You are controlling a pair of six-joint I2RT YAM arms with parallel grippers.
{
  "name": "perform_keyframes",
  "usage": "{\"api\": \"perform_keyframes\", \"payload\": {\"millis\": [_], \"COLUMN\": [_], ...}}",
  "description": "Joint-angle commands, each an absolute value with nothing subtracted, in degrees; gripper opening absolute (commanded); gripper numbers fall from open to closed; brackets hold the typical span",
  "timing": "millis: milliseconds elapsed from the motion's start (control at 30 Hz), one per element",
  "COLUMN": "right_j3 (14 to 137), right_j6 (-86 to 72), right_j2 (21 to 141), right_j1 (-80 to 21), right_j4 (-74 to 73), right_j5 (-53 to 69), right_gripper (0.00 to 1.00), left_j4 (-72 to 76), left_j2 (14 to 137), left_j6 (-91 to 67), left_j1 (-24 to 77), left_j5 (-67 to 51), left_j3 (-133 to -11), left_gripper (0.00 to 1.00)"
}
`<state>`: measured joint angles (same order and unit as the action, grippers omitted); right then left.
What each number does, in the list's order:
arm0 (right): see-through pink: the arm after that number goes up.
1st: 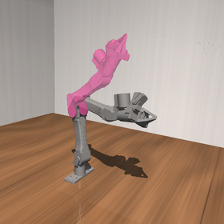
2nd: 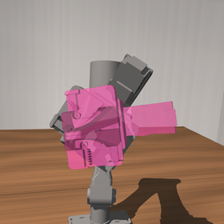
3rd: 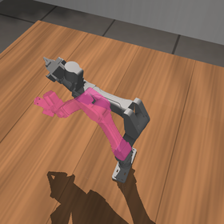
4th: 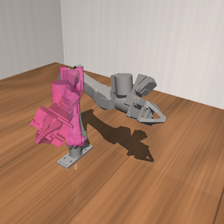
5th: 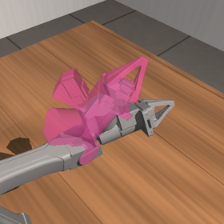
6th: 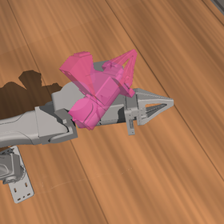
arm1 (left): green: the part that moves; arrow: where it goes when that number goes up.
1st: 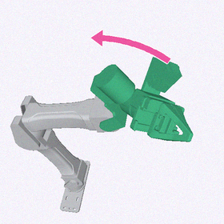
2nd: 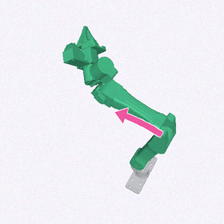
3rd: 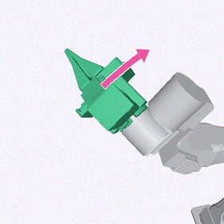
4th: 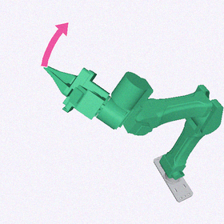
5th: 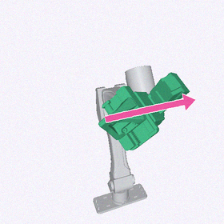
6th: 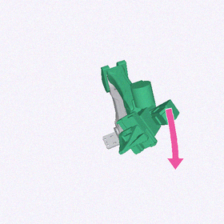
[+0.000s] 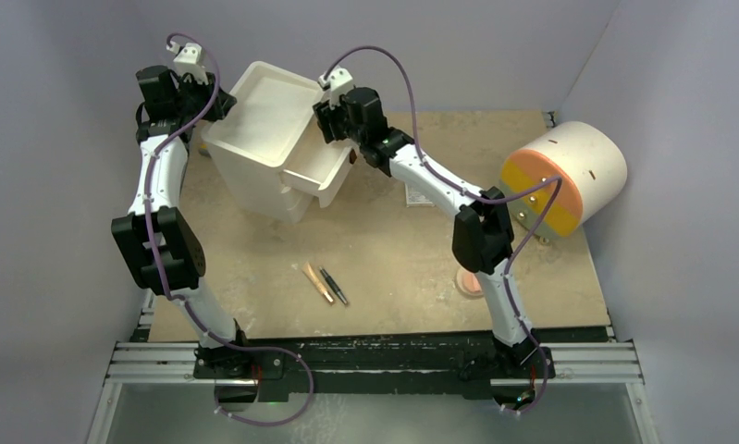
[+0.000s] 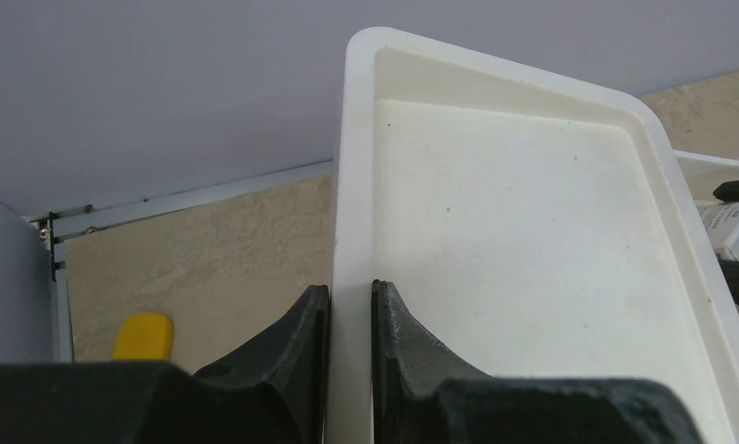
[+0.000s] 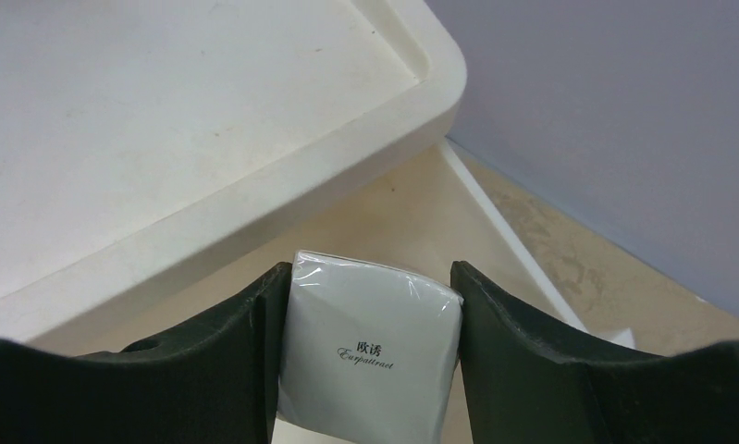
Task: Organize the makeup
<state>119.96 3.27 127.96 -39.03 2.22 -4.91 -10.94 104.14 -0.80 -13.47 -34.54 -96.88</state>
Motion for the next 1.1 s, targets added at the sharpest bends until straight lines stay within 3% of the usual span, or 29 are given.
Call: {"api": "perform_keyframes", "payload": {"millis": [0,133,333,433,567,733,933,1067], "right_j3": [124.3,125.0,125.4,125.3,125.4,120.7,92.7,80.3], "right_j6": [5.6,6.0,6.1,6.1,6.4,7.0,-2.4,-5.9], "right_j2": [127.2,127.9,127.9,127.6,127.6,123.6,107.7,101.8], "right_j1": [-38.2,-38.0,-37.2,-37.0,-36.7,-36.5,-34.8,-33.6], "right_j4": [4.6,4.3,3.8,3.9,3.9,4.7,15.2,17.8], "right_j5": [-6.8,-7.1,-6.6,-6.5,-6.7,-11.3,-16.2,-18.4], "right_gripper": [0.13,0.27,0.57,0.79,0.98,0.99,0.99,0.99], "left_j4": [-16.0,-16.1,-16.1,-16.1,-16.1,-16.3,-16.3,-16.3], "left_j2": [105.5,105.4,105.6,105.9,106.2,106.2,106.3,106.2], "left_j6": [-1.1,-1.1,-1.3,-1.5,-1.6,-1.4,-1.9,-2.0], "left_j1": [-11.3,-11.3,-11.3,-11.2,-11.3,-11.2,-11.2,-11.2], "left_j5": [-39.2,-39.2,-39.2,-39.2,-39.2,-38.9,-38.1,-38.3], "left_j3": [-95.3,-95.4,-95.5,-95.7,-95.9,-96.0,-96.0,-96.0], "left_gripper": [0.00,0.00,0.00,0.00,0.00,0.00,0.00,0.00]}}
